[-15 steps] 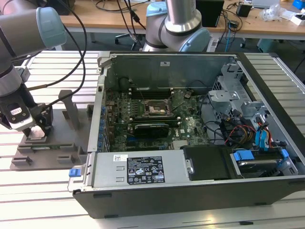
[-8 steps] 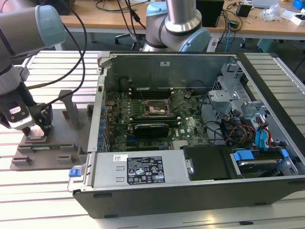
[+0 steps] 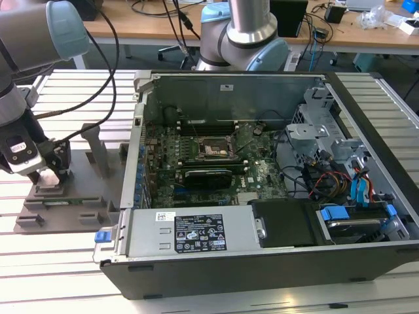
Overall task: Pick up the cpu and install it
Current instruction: 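Pick up the cpu and move it towards the insertion slot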
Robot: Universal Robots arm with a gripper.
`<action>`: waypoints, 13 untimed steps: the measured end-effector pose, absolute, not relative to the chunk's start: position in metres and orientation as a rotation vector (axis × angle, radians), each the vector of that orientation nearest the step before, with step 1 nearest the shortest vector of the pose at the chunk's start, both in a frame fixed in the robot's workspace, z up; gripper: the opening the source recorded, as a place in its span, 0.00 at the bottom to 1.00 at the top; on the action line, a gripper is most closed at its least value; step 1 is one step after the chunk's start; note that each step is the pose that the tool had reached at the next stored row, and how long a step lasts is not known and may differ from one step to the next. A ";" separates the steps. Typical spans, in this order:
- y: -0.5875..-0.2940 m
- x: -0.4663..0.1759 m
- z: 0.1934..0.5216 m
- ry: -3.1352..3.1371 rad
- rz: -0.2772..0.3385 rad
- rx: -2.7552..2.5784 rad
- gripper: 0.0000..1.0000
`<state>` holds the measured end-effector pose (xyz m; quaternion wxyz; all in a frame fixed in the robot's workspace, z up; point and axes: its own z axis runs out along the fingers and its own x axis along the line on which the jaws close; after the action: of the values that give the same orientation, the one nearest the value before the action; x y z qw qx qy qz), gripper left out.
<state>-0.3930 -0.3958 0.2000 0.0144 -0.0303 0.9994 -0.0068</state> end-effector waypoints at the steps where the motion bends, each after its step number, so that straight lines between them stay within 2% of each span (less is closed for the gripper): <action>1: -0.396 -0.393 0.203 3.111 -0.021 -0.094 0.55; 13: -0.396 -0.393 0.215 3.111 -0.021 -0.094 0.55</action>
<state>-0.3930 -0.3958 0.2152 0.0144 -0.0303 0.9994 -0.0068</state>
